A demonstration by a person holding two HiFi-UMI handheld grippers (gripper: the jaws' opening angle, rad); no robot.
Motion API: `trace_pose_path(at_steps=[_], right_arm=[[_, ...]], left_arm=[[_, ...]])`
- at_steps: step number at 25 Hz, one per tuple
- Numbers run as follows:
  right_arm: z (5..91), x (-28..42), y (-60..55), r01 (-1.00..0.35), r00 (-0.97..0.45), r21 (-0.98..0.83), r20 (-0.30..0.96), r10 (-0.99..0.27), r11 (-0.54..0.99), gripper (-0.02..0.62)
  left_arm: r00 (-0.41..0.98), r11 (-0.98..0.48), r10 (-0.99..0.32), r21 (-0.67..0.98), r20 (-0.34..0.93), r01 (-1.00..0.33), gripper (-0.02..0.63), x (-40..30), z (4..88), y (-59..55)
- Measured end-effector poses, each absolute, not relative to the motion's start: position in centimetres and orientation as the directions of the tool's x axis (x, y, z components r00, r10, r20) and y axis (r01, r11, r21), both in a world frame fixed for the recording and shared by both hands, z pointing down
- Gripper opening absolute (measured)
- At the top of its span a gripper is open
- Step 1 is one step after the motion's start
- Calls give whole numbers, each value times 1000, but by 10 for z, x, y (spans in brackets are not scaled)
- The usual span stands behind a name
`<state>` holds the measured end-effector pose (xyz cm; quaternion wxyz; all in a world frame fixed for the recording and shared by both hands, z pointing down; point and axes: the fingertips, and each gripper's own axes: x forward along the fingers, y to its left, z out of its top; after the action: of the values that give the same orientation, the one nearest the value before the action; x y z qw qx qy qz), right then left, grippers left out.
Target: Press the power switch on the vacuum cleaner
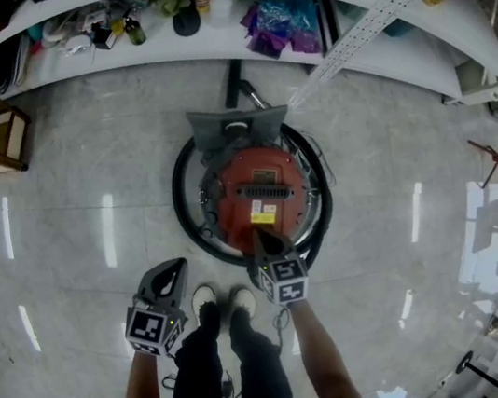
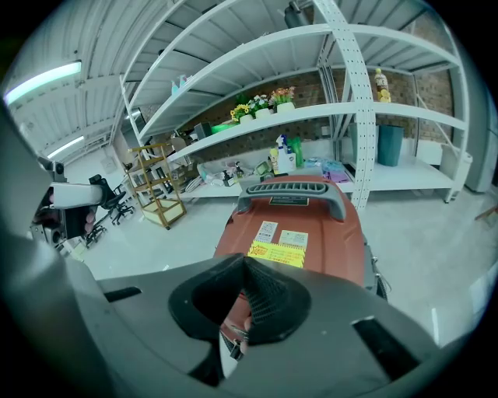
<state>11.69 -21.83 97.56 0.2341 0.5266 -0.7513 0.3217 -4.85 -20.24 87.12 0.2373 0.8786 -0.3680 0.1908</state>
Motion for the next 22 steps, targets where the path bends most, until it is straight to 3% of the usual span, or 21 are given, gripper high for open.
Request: trace_pose_path(at_steps=[22], right_arm=[[980,111,-233,-950,-312,-212,698,-644,230,12]], left_arm=[[662,-635,-562,254,496,-730,6,-47,864,-205]])
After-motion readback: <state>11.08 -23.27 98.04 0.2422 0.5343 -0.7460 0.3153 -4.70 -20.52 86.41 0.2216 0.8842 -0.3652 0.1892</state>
